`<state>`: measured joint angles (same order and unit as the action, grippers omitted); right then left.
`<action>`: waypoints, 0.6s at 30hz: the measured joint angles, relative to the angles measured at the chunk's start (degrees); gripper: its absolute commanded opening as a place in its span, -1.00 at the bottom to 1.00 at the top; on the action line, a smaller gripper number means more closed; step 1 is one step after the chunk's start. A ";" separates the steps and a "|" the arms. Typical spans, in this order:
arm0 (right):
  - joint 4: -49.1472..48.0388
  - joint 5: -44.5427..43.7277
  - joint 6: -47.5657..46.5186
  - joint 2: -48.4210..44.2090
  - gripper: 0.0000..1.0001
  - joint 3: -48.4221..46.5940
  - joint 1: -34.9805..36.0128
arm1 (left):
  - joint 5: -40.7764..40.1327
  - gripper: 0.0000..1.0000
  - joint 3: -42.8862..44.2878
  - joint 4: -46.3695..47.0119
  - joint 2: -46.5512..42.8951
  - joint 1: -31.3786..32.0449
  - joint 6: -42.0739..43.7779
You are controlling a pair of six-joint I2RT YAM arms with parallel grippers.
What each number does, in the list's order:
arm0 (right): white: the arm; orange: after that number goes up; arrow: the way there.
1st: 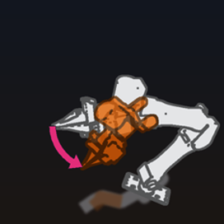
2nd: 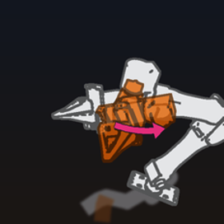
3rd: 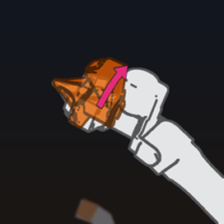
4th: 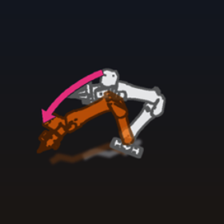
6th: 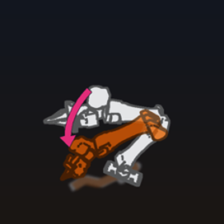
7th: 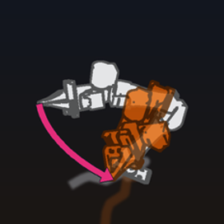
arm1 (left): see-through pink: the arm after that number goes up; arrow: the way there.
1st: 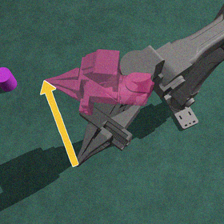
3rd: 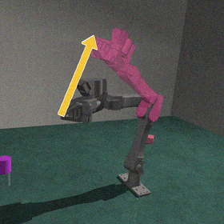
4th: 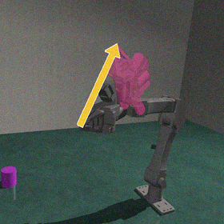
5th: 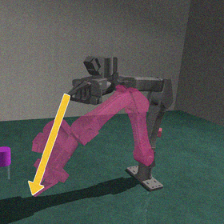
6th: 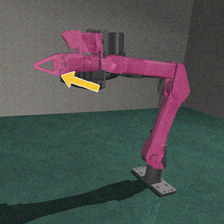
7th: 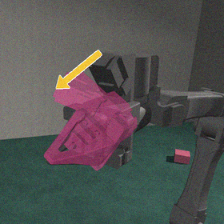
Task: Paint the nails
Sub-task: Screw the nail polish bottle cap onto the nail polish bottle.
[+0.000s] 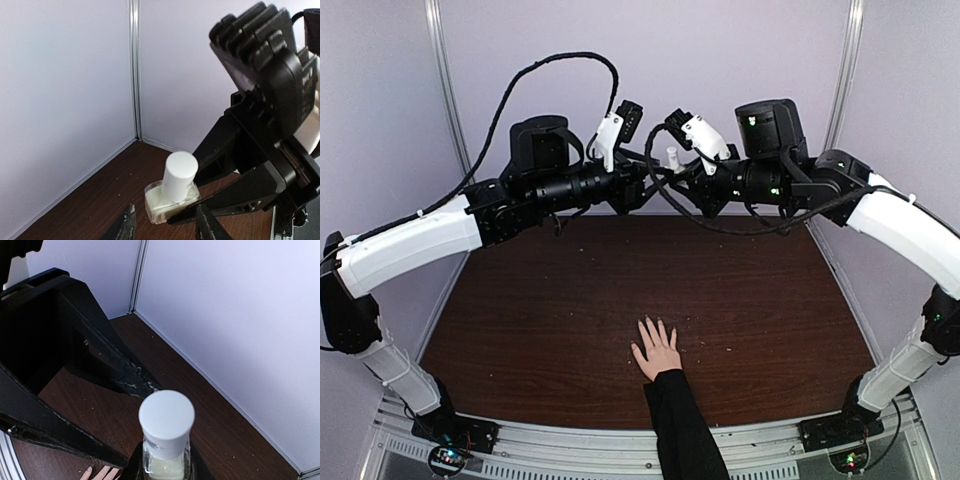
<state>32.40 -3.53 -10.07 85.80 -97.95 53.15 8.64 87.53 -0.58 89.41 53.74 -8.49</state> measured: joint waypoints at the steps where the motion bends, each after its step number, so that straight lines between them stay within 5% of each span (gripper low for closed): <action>1: -0.04 -0.63 0.02 0.13 -1.00 0.04 0.28 | -0.13 -0.18 0.02 0.37 -0.02 0.02 -0.02; 18: -0.37 -6.99 0.42 1.84 -1.00 0.11 2.51 | -0.98 -0.32 0.02 3.61 -0.02 0.13 -1.09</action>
<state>32.03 -10.52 -9.65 87.64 -97.84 55.66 7.66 87.55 3.03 89.38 53.87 -9.58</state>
